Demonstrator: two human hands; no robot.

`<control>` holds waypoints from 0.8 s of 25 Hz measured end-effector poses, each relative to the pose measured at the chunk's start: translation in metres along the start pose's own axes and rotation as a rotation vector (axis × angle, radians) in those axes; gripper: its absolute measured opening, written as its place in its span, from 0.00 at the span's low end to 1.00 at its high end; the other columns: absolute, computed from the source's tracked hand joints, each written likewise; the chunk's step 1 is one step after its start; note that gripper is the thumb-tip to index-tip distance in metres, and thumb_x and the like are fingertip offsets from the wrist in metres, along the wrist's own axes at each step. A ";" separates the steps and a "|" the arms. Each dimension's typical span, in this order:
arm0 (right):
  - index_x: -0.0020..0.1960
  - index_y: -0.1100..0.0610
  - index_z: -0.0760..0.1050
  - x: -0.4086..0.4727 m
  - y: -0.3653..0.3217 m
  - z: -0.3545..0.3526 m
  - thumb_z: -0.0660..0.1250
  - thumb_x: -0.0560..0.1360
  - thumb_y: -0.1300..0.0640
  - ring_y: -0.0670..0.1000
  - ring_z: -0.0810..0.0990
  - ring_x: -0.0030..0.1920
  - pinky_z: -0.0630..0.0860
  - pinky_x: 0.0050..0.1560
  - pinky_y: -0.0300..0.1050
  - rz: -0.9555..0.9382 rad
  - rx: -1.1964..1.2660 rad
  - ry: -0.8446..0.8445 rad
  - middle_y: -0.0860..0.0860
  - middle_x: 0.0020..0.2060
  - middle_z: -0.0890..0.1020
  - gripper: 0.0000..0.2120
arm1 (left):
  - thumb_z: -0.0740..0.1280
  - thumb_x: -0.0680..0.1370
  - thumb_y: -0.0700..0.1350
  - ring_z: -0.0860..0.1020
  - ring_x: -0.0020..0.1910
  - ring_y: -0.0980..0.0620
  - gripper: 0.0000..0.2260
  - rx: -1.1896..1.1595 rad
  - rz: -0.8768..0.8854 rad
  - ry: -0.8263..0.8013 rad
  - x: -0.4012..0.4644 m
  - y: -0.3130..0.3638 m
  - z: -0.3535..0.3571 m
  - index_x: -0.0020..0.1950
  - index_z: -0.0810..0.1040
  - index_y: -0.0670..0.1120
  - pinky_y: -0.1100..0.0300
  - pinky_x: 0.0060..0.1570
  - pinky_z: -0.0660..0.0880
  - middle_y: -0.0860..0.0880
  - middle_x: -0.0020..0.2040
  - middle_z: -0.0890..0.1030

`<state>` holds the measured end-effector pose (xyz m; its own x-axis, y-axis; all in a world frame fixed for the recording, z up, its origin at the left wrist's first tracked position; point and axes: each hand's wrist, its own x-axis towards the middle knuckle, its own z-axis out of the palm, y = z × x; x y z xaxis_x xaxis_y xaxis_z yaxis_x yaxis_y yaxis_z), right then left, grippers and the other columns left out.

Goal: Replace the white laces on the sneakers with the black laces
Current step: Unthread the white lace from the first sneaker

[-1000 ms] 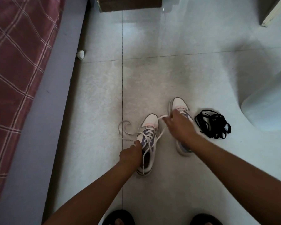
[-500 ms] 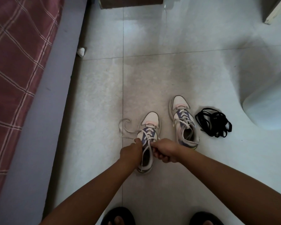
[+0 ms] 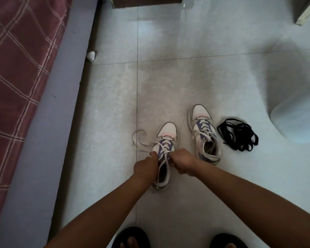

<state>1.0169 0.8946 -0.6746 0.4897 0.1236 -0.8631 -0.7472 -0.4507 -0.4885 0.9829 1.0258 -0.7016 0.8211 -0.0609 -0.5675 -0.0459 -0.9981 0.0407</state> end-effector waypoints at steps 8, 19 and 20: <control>0.49 0.66 0.74 0.001 -0.083 -0.112 0.56 0.80 0.51 0.57 0.79 0.36 0.73 0.40 0.48 -0.478 0.173 0.782 0.56 0.36 0.79 0.17 | 0.53 0.82 0.45 0.80 0.49 0.45 0.17 -0.068 -0.002 0.003 -0.003 -0.003 0.000 0.69 0.60 0.41 0.56 0.45 0.74 0.44 0.55 0.79; 0.71 0.59 0.54 0.008 0.017 0.008 0.58 0.78 0.49 0.61 0.79 0.51 0.70 0.42 0.48 -0.457 -0.882 0.356 0.60 0.53 0.79 0.26 | 0.55 0.80 0.57 0.78 0.51 0.46 0.19 -0.083 -0.014 0.135 0.007 -0.002 -0.016 0.60 0.73 0.44 0.56 0.47 0.72 0.45 0.55 0.77; 0.69 0.58 0.56 0.007 0.018 0.004 0.58 0.79 0.49 0.61 0.79 0.50 0.69 0.41 0.47 -0.472 -0.828 0.348 0.60 0.51 0.80 0.24 | 0.56 0.80 0.57 0.78 0.51 0.46 0.18 -0.146 -0.002 0.159 0.007 -0.001 -0.018 0.61 0.72 0.45 0.56 0.47 0.73 0.46 0.55 0.78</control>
<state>1.0052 0.8906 -0.6897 0.8568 0.2426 -0.4549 0.0384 -0.9099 -0.4129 0.9983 1.0265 -0.6910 0.9010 -0.0450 -0.4314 0.0294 -0.9860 0.1643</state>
